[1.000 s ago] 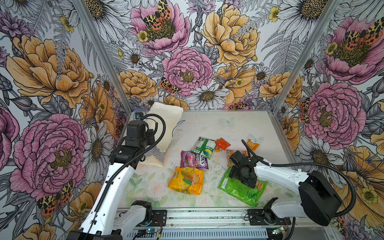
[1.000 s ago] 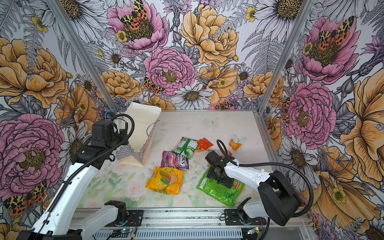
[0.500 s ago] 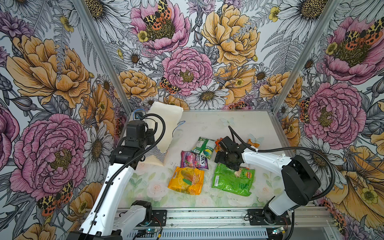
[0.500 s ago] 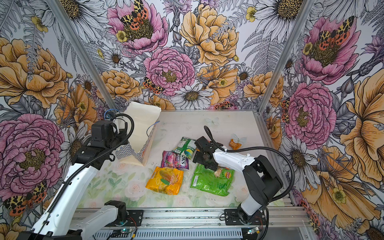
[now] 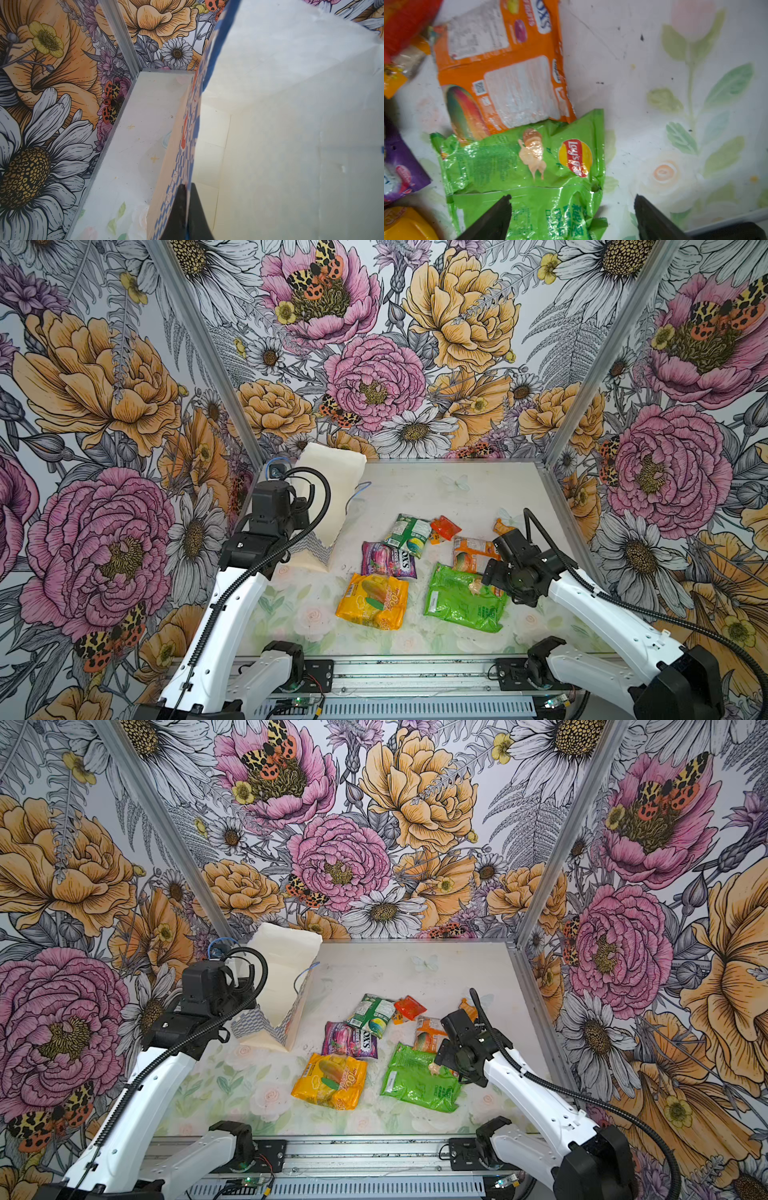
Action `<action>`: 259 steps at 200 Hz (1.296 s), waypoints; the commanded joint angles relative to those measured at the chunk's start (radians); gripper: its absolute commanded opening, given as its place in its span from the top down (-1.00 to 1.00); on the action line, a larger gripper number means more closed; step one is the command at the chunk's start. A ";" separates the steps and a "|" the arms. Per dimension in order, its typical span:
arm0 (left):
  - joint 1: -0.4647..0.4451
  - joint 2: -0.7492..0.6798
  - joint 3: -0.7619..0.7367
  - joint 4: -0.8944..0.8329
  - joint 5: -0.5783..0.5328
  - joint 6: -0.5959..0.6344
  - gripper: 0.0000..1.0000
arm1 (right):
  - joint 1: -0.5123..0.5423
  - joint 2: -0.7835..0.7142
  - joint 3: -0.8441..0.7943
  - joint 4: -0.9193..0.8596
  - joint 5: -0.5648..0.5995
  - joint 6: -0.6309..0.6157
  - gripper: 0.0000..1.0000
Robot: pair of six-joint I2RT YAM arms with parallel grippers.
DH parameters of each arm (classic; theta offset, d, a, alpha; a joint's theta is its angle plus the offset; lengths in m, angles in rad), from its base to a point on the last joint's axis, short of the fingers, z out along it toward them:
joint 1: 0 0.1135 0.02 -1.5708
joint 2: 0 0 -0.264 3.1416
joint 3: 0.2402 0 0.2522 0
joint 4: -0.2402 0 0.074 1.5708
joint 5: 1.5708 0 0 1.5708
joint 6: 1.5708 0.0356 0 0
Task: Place the snacks into the paper bag
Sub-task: 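Close the right gripper on the green Lay's chip bag, then lift the green chip bag with the right gripper toward the paper bag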
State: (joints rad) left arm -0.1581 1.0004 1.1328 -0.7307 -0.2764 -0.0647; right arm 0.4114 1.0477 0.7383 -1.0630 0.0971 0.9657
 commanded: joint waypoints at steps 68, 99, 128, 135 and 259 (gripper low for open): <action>0.016 -0.011 -0.011 0.036 -0.007 -0.019 1.00 | -0.010 0.038 -0.192 0.226 -0.186 0.086 -0.49; 0.023 -0.013 -0.011 0.036 -0.010 -0.024 1.00 | 0.005 0.072 -0.203 0.268 -0.187 0.084 -0.21; 0.033 -0.014 -0.010 0.036 -0.014 -0.026 1.00 | 0.017 0.060 -0.178 0.267 -0.175 0.074 0.13; 0.035 -0.013 -0.011 0.035 -0.015 -0.026 1.00 | 0.017 0.057 -0.170 0.267 -0.178 0.067 0.21; 0.064 -0.036 -0.007 0.036 -0.044 -0.037 1.00 | 0.008 -0.027 0.283 0.030 -0.050 -0.120 1.00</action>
State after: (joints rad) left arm -0.1143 0.9836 1.1313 -0.7277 -0.3069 -0.0795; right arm 0.4202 1.0393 0.9028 -0.9779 -0.0124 0.9081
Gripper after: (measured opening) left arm 0.051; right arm 0.052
